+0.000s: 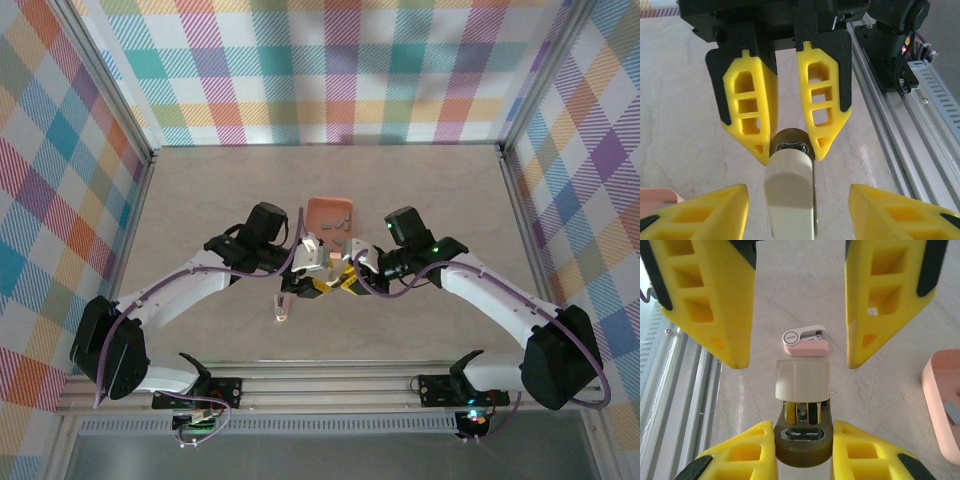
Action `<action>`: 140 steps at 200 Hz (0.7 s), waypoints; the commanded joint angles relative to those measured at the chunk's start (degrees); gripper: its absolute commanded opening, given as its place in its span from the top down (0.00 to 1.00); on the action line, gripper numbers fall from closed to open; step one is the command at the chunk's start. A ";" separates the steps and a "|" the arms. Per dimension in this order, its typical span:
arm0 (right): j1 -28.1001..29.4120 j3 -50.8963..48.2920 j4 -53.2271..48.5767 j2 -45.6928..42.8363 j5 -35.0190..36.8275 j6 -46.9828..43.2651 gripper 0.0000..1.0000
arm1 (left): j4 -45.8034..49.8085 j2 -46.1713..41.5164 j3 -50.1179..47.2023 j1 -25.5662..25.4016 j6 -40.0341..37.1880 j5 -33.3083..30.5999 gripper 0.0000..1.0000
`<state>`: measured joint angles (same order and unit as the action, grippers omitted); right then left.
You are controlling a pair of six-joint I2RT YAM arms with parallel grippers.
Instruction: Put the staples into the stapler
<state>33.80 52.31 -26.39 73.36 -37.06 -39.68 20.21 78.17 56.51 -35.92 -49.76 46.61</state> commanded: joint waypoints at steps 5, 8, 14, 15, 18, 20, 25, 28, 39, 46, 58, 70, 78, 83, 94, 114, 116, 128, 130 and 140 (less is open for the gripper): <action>0.38 1.74 1.36 0.51 -2.32 0.70 1.00 | -1.74 -0.16 0.51 -0.72 -0.34 0.05 0.47; 0.39 1.74 1.45 0.55 -2.32 0.74 1.00 | -1.75 -0.13 0.53 -0.73 -0.21 0.06 0.47; 0.37 1.82 1.50 0.60 -2.32 0.75 1.00 | -1.71 -0.04 0.53 -0.82 -0.19 0.01 0.47; 0.38 1.82 1.51 0.62 -2.32 0.75 1.00 | -1.73 -0.04 0.57 -0.86 -0.18 0.03 0.47; 0.39 1.83 1.52 0.64 -2.32 0.75 1.00 | -1.77 -0.02 0.61 -0.90 -0.20 0.01 0.48; 0.39 1.83 1.52 0.64 -2.32 0.75 1.00 | -1.82 0.10 0.62 -0.90 -0.24 0.05 0.48; 0.39 1.87 1.52 0.64 -2.32 0.82 1.00 | -1.84 0.13 0.67 -0.98 -0.23 -0.02 0.48; 0.39 1.91 1.51 0.72 -2.32 0.83 1.00 | -1.84 0.18 0.78 -1.06 -0.17 0.06 0.49; 0.39 1.91 1.52 0.77 -2.36 0.92 1.00 | -1.84 0.36 0.81 -1.23 -0.16 0.03 0.50; 0.39 2.00 1.59 0.82 -2.48 0.92 1.00 | -1.83 0.46 0.88 -1.33 -0.14 -0.01 0.51; 0.38 2.00 1.59 0.82 -2.45 1.07 1.00 | -1.84 0.49 0.89 -1.44 -0.08 -0.16 0.52; 0.34 2.01 1.68 0.81 -2.61 1.10 1.00 | -1.91 0.64 1.05 -1.52 -0.03 -0.20 0.53; 0.34 2.05 1.69 0.83 -2.62 1.10 1.00 | -2.16 0.64 1.03 -1.52 0.10 -0.32 0.53; 0.39 2.04 1.77 0.82 -2.71 1.10 1.00 | -2.34 0.66 1.05 -1.51 0.18 -0.39 0.53; 0.43 2.02 1.71 0.84 -2.68 1.10 1.00 | -2.75 0.78 1.07 -1.52 0.43 -0.40 0.54; 0.39 2.00 1.73 0.82 -2.77 0.95 1.00 | -3.38 1.03 1.35 -1.53 0.87 -0.38 0.59; 0.39 2.00 1.70 0.82 -2.76 0.97 1.00 | -3.41 1.02 1.37 -1.54 0.93 -0.42 0.60; 0.39 1.92 1.87 0.87 -2.73 0.92 1.00 | -3.51 1.19 1.58 -1.57 1.24 -0.38 0.65; 0.39 1.87 1.91 0.83 -2.77 0.92 1.00 | -3.51 1.21 1.61 -1.53 1.28 -0.38 0.66; 0.39 1.62 2.08 0.73 -2.66 0.92 1.00 | -3.39 1.24 1.83 -1.52 1.27 -0.39 0.71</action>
<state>33.80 52.84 -25.74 73.82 -37.36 -38.39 17.67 78.91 56.53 -36.99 -48.62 45.36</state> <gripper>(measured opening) 0.205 0.349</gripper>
